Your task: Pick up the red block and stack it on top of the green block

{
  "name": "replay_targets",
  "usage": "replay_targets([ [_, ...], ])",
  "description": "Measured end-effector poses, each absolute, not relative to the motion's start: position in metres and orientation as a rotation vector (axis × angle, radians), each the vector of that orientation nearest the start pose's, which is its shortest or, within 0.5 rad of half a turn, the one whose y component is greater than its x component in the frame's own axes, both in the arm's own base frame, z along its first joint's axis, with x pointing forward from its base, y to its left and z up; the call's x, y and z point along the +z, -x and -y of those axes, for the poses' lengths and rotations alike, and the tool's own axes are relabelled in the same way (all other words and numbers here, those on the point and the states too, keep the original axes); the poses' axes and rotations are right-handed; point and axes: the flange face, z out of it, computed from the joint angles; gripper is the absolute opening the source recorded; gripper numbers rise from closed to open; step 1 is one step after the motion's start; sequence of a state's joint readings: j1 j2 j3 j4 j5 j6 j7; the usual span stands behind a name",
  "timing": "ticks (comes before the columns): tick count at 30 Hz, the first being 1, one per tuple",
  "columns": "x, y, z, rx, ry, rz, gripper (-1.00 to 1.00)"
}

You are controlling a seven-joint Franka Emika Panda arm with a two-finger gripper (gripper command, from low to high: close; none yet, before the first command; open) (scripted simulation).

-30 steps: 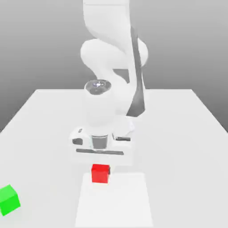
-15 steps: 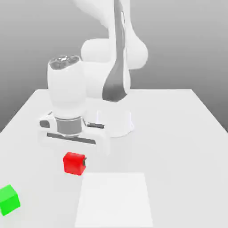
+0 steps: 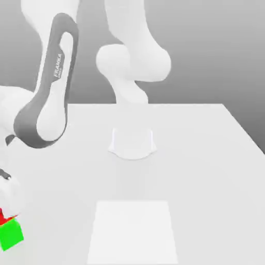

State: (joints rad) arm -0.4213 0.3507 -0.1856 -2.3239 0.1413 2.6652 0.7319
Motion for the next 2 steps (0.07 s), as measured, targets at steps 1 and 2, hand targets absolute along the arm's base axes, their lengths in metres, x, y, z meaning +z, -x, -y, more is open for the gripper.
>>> replay_targets([
  [1, 0.1911, -0.4231, 0.3027, 0.000, 2.347, -2.087, 1.00],
  [2, 0.1911, -0.4231, 0.3027, 0.000, 2.347, -2.087, 1.00],
])
